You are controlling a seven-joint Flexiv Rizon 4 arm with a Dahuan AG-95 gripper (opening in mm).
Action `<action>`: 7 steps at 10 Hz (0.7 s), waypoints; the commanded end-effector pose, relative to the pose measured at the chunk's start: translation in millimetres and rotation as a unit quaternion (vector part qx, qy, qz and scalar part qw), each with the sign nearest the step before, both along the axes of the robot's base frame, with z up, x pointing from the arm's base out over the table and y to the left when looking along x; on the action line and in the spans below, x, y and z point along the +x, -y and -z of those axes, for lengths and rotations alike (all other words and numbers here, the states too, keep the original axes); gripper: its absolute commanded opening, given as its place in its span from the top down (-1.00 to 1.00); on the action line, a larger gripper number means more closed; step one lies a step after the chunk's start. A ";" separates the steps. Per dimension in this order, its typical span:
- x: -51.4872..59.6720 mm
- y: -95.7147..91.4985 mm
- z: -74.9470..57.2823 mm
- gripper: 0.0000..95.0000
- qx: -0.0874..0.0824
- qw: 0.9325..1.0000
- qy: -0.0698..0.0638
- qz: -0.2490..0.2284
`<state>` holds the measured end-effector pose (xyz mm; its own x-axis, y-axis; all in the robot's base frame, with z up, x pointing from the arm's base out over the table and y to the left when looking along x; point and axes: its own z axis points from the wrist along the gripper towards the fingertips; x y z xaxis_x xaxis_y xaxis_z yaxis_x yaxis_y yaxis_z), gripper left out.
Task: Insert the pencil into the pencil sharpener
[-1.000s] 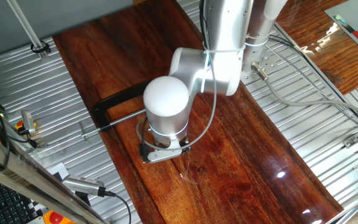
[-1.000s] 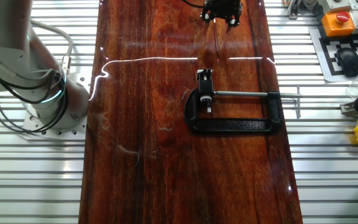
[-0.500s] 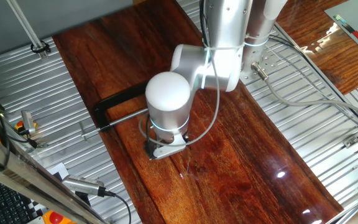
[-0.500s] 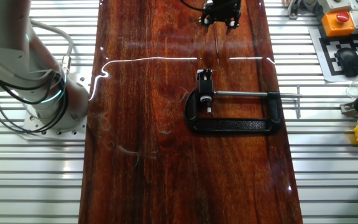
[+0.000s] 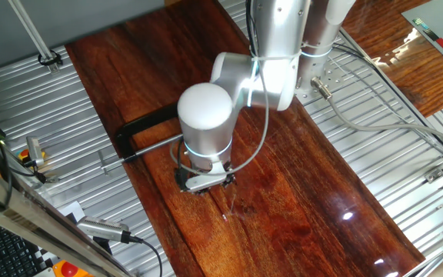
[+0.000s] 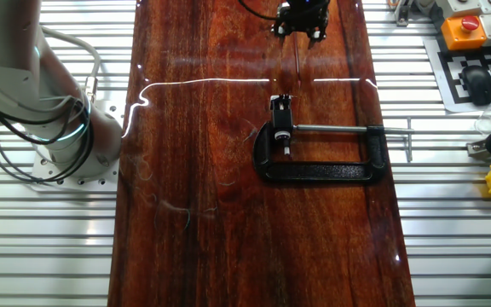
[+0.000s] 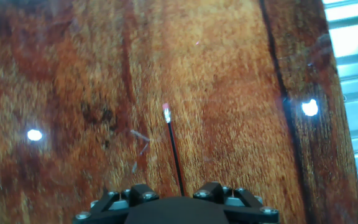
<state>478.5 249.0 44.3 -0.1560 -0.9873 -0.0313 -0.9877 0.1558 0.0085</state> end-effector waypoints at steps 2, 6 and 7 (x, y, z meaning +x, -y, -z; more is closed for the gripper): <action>0.6 -2.1 1.4 -0.20 -0.002 1.000 -0.004 -0.012; 2.8 -22.3 10.8 -0.20 -0.011 1.000 -0.003 -0.015; 3.5 -23.8 13.9 -0.20 -0.013 1.000 -0.004 -0.020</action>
<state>482.3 273.5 29.5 -0.1164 -0.9932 -0.0064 -0.9931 0.1163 0.0138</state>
